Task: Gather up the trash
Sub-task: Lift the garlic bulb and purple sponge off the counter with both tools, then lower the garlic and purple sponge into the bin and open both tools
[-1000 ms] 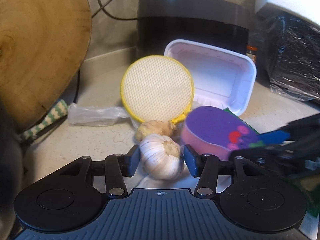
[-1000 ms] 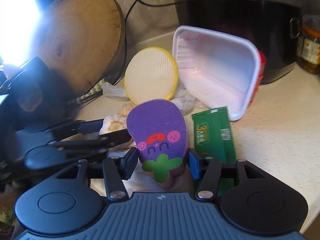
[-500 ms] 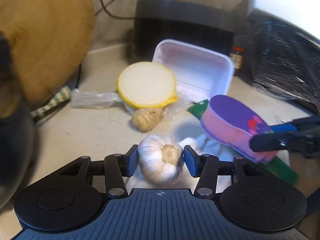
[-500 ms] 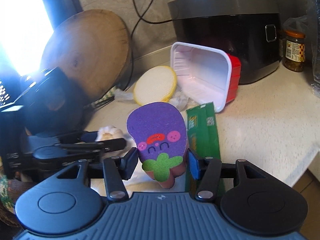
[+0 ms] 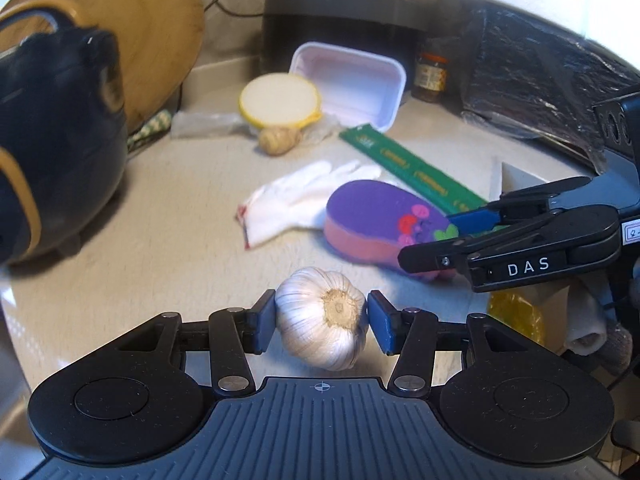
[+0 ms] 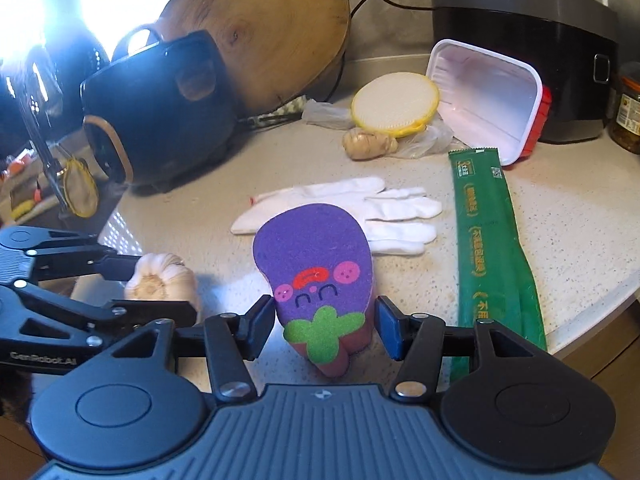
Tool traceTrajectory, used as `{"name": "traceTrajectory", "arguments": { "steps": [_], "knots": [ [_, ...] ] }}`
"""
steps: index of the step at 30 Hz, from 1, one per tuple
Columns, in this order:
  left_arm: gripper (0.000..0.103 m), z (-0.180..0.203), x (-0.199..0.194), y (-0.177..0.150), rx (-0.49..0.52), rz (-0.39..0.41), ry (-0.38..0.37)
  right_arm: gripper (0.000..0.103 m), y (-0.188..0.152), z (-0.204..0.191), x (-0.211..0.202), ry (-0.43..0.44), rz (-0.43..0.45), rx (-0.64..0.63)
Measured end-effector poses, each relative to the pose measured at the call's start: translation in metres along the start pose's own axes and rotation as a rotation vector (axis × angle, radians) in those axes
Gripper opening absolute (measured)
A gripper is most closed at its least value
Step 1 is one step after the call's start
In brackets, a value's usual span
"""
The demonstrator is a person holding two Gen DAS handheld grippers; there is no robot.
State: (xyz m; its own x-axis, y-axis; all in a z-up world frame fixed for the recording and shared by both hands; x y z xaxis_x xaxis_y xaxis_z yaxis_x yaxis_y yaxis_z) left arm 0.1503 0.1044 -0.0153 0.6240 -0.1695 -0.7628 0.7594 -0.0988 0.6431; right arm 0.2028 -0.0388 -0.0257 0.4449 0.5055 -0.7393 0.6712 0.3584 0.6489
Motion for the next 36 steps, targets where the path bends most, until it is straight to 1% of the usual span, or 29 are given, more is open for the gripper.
{"name": "traceTrajectory", "arguments": {
  "steps": [1,2,4,7,11,12,14,16,18,21,24,27,29,30,31,32,34,36],
  "knots": [
    [0.054,-0.001,0.001,-0.002,-0.007,-0.006,0.002,0.062,-0.001,0.000,0.001,-0.007,0.004,-0.004],
    [0.054,-0.003,0.002,-0.003,-0.012,-0.010,0.004,0.067,-0.001,0.001,0.002,-0.011,0.005,-0.004],
    [0.054,-0.004,0.002,-0.004,-0.014,-0.014,0.003,0.073,-0.003,0.002,0.003,-0.009,0.004,0.001],
    [0.054,-0.006,0.003,-0.006,-0.015,-0.019,-0.003,0.073,-0.007,0.003,0.003,0.003,-0.011,0.006],
    [0.054,-0.008,0.004,-0.007,-0.027,-0.024,-0.009,0.073,-0.010,-0.007,-0.005,0.091,-0.005,-0.004],
    [0.054,-0.008,0.004,-0.007,-0.031,-0.024,-0.008,0.073,-0.010,-0.008,-0.008,0.100,0.005,-0.009],
    [0.054,-0.009,0.003,-0.008,-0.036,-0.024,-0.003,0.073,-0.009,-0.010,-0.013,0.067,0.044,-0.028],
    [0.054,-0.009,0.002,-0.009,-0.035,-0.024,0.007,0.074,-0.004,-0.008,-0.017,-0.003,0.090,-0.047],
    [0.054,-0.008,0.002,-0.009,-0.031,-0.022,0.011,0.078,-0.001,-0.005,-0.019,-0.050,0.123,-0.054],
    [0.054,-0.009,0.001,-0.010,-0.031,-0.019,0.008,0.079,0.003,0.001,-0.020,-0.049,0.138,-0.042],
    [0.054,-0.009,0.002,-0.010,-0.029,-0.018,0.010,0.082,0.009,0.004,-0.012,0.006,0.117,-0.010],
    [0.055,-0.008,0.002,-0.010,-0.030,-0.016,0.015,0.082,0.015,0.005,0.003,0.052,0.081,0.034],
    [0.055,-0.009,0.002,-0.011,-0.031,-0.014,0.015,0.082,0.016,0.002,0.013,0.064,0.072,0.042],
    [0.054,-0.009,0.001,-0.011,-0.033,-0.014,0.013,0.080,0.017,0.000,0.016,0.062,0.075,0.039],
    [0.054,-0.009,0.001,-0.012,-0.035,-0.014,0.012,0.075,0.016,-0.001,0.017,0.054,0.080,0.034],
    [0.054,-0.010,0.001,-0.013,-0.036,-0.013,0.011,0.067,0.015,-0.003,0.018,0.057,0.079,0.027],
    [0.054,-0.010,0.000,-0.013,-0.037,-0.013,0.010,0.067,0.014,-0.003,0.013,0.089,0.086,0.031],
    [0.054,-0.010,0.001,-0.012,-0.044,-0.015,0.011,0.067,0.012,0.001,0.000,0.102,0.110,0.046]
  ]
}}
Point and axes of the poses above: each gripper's, at about its wrist camera, not at the fingertips, and x roughly the way its jaws point, z to its right, y to its top, the point moved 6 cm from there along x, roughly the way its jaws point, and after that the axes turned 8 degrees about -z, right-handed, at the moved point
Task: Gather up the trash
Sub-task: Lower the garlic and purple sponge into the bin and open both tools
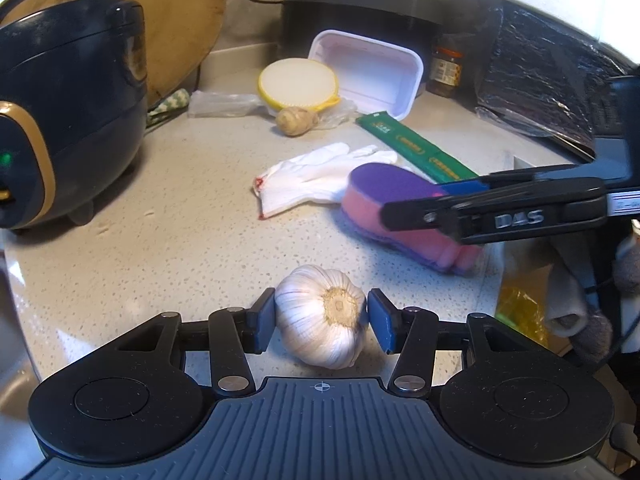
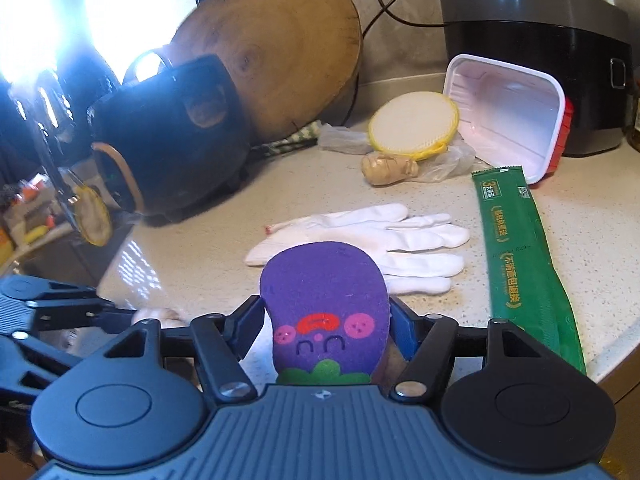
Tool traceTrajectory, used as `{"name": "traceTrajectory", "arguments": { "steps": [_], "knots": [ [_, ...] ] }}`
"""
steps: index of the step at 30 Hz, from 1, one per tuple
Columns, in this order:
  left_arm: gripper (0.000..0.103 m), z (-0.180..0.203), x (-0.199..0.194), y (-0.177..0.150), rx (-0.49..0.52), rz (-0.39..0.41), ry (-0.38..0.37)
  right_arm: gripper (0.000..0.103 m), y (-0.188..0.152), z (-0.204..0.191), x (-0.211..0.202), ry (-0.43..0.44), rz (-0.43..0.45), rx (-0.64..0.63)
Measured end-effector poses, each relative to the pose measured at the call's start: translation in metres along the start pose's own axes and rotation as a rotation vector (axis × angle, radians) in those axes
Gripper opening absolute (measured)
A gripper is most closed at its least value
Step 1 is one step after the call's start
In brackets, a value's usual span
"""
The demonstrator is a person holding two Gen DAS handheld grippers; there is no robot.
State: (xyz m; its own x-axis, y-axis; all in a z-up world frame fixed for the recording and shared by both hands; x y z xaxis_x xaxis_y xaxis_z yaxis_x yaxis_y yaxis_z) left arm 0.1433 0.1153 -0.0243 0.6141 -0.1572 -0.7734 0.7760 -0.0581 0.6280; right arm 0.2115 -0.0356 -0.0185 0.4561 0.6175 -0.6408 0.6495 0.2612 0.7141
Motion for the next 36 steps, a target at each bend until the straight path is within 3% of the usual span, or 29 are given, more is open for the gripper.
{"name": "traceTrajectory", "arguments": {
  "steps": [4,9,13,16,19,24,28,31,33,36],
  "knots": [
    [0.054,0.005,-0.003,0.003,-0.009,0.016,0.004,0.067,-0.003,0.011,-0.043,-0.018,0.092,0.013],
    [0.054,0.032,-0.029,0.012,-0.024,0.128,-0.040,0.067,-0.023,0.034,-0.101,-0.069,0.205,0.054],
    [0.054,0.081,-0.047,0.007,-0.006,0.235,-0.156,0.067,-0.057,0.057,-0.148,-0.154,0.310,0.084],
    [0.054,0.130,-0.030,-0.006,0.049,0.223,-0.289,0.067,-0.094,0.082,-0.172,-0.230,0.332,0.126],
    [0.054,0.181,0.020,-0.026,0.104,0.106,-0.415,0.067,-0.141,0.116,-0.179,-0.340,0.291,0.193],
    [0.054,0.251,0.147,-0.076,0.141,-0.244,-0.507,0.067,-0.229,0.187,-0.149,-0.451,0.097,0.393],
    [0.054,0.280,0.269,-0.126,0.118,-0.540,-0.416,0.067,-0.269,0.228,-0.102,-0.465,-0.022,0.491],
    [0.054,0.290,0.348,-0.157,0.056,-0.711,-0.356,0.067,-0.288,0.246,-0.072,-0.439,-0.108,0.530],
    [0.054,0.291,0.388,-0.171,-0.017,-0.778,-0.350,0.067,-0.297,0.254,-0.063,-0.427,-0.149,0.546],
    [0.054,0.288,0.431,-0.184,-0.078,-0.812,-0.306,0.067,-0.305,0.264,-0.056,-0.417,-0.176,0.581]
  ]
}}
Point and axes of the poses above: each gripper's, at about its wrist camera, not at the fingertips, and x roughly the way its jaws point, z to its right, y to its top, the point moved 6 cm from there along x, roughly the way its jaws point, and after that the axes turned 8 degrees about -z, right-handed, at the moved point
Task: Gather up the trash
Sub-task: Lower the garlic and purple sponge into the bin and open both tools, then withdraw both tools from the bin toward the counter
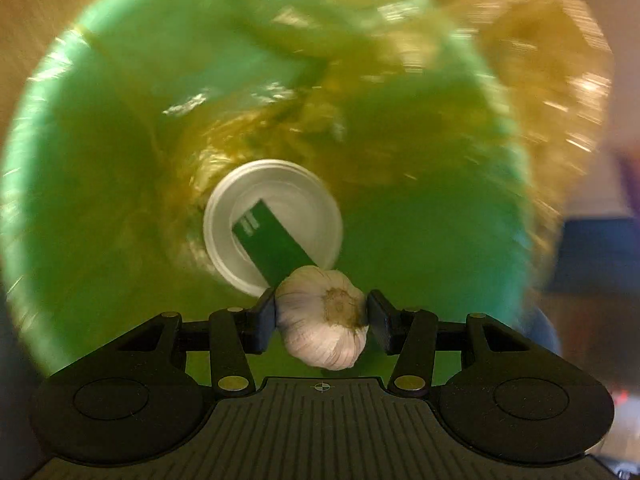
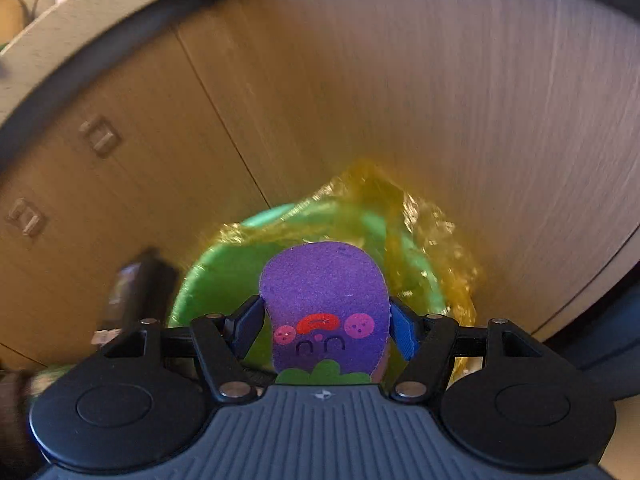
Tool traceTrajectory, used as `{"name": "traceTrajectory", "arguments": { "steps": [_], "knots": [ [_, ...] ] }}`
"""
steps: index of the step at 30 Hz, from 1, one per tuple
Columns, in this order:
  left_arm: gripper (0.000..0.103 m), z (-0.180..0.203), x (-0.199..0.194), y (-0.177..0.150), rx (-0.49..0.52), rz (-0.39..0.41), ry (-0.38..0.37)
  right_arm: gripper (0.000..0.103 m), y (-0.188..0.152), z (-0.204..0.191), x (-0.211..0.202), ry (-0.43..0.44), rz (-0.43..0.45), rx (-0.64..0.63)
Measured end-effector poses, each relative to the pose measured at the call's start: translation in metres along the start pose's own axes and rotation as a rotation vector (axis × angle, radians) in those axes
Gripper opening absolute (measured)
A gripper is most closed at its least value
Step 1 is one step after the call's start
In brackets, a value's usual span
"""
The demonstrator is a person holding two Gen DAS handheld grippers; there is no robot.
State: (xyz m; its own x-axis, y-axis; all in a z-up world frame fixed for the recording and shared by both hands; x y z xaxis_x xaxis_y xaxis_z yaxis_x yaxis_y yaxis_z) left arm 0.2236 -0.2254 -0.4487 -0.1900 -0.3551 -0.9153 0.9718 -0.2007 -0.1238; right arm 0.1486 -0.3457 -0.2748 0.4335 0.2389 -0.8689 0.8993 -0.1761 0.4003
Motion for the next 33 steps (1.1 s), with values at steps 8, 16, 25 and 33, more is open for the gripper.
{"name": "traceTrajectory", "arguments": {
  "steps": [8,16,25,33],
  "knots": [
    [0.053,-0.013,0.054,0.028,-0.039,-0.017,-0.028,0.067,-0.014,0.019,0.032,0.000,-0.136,0.072],
    [0.049,-0.033,0.063,0.033,-0.117,-0.007,-0.110,0.067,-0.017,0.017,0.032,-0.033,-0.143,0.060],
    [0.049,-0.015,-0.029,0.010,-0.025,0.187,-0.210,0.067,-0.013,0.020,0.043,0.017,-0.191,0.101],
    [0.049,-0.026,-0.097,-0.023,0.039,0.306,-0.087,0.080,-0.009,0.009,0.044,0.053,-0.205,0.070]
  ]
}}
Point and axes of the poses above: each gripper's, at about its wrist camera, not at the fingertips, and x roughly the way its jaws point, z to its right, y to its top, the point moved 6 cm from there along x, roughly the way its jaws point, and after that the axes turned 8 degrees about -z, right-handed, at the moved point
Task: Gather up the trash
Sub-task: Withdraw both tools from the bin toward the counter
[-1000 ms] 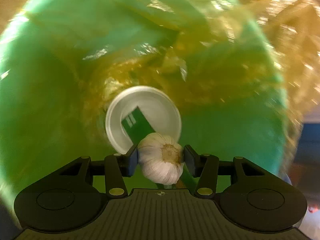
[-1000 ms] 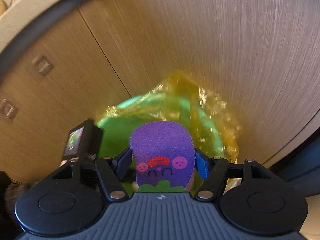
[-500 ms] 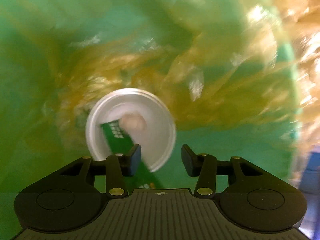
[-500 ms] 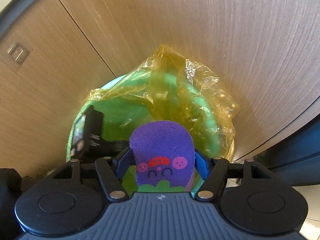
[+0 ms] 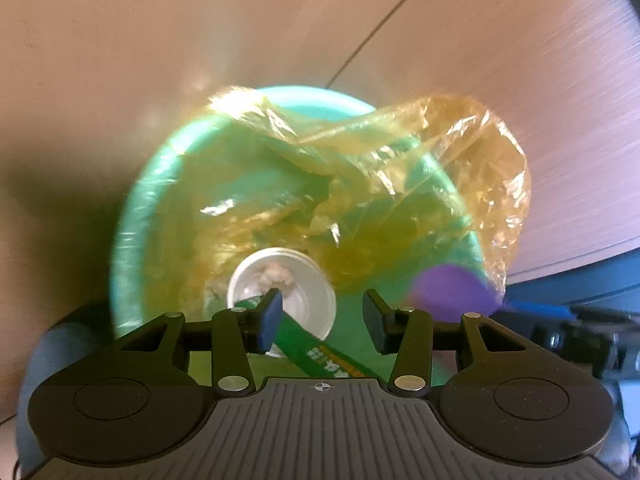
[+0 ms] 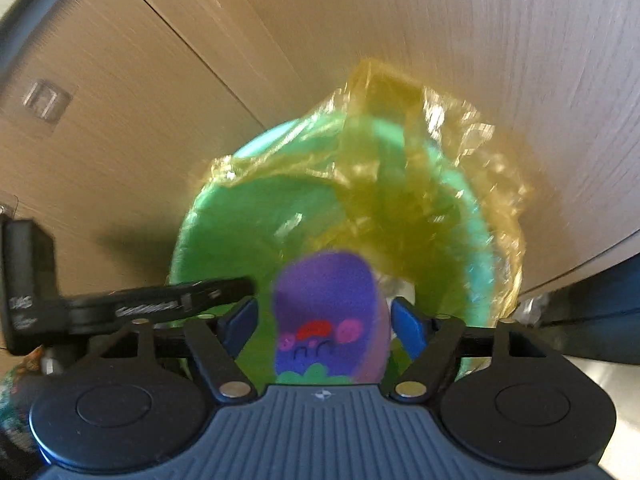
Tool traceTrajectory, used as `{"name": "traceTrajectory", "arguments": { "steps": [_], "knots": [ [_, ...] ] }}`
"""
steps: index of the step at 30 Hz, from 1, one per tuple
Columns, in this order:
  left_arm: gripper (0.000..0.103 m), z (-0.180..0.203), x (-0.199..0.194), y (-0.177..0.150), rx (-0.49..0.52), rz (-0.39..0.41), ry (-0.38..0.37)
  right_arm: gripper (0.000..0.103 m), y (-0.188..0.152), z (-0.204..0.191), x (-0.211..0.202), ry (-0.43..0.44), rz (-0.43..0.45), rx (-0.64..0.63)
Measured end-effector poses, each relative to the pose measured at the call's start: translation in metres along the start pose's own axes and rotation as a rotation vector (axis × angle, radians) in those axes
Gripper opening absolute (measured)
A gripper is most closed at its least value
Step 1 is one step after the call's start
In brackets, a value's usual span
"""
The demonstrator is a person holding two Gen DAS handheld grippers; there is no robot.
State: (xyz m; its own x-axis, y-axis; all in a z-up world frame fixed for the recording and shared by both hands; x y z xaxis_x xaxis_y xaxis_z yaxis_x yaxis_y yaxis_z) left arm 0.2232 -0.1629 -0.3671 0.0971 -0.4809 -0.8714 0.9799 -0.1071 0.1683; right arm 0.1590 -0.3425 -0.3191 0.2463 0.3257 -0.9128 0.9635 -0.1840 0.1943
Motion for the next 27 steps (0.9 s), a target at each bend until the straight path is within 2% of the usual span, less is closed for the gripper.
{"name": "traceTrajectory", "arguments": {
  "steps": [3,9,14,21,27],
  "knots": [
    [0.049,-0.001,-0.011,-0.004,0.036,0.021,0.025,0.080,-0.002,0.004,-0.004,-0.004,0.009,0.019],
    [0.049,-0.001,-0.013,-0.014,0.045,0.029,0.091,0.080,-0.003,0.007,0.003,-0.035,-0.014,0.028],
    [0.049,0.007,-0.031,-0.026,0.101,0.061,0.109,0.080,-0.002,0.005,0.004,-0.068,0.006,0.009],
    [0.048,0.044,-0.082,-0.043,0.268,0.200,0.191,0.080,-0.002,-0.002,-0.003,-0.176,0.089,-0.055],
    [0.048,0.073,-0.131,-0.055,0.367,0.313,0.252,0.080,-0.002,-0.007,-0.019,-0.269,0.191,-0.095]
  ]
}}
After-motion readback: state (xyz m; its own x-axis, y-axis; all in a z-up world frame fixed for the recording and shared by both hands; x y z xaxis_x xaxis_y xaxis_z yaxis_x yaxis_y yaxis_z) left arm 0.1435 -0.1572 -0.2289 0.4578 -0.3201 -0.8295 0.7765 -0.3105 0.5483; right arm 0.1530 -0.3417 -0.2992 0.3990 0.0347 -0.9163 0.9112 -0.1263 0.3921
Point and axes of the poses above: each gripper's, at about its wrist camera, not at the fingertips, and x roughly the way its jaws point, z to its right, y to its top, the point moved 6 cm from there along x, roughly the way its jaws point, and after that the axes turned 8 degrees about -z, right-handed, at the moved point
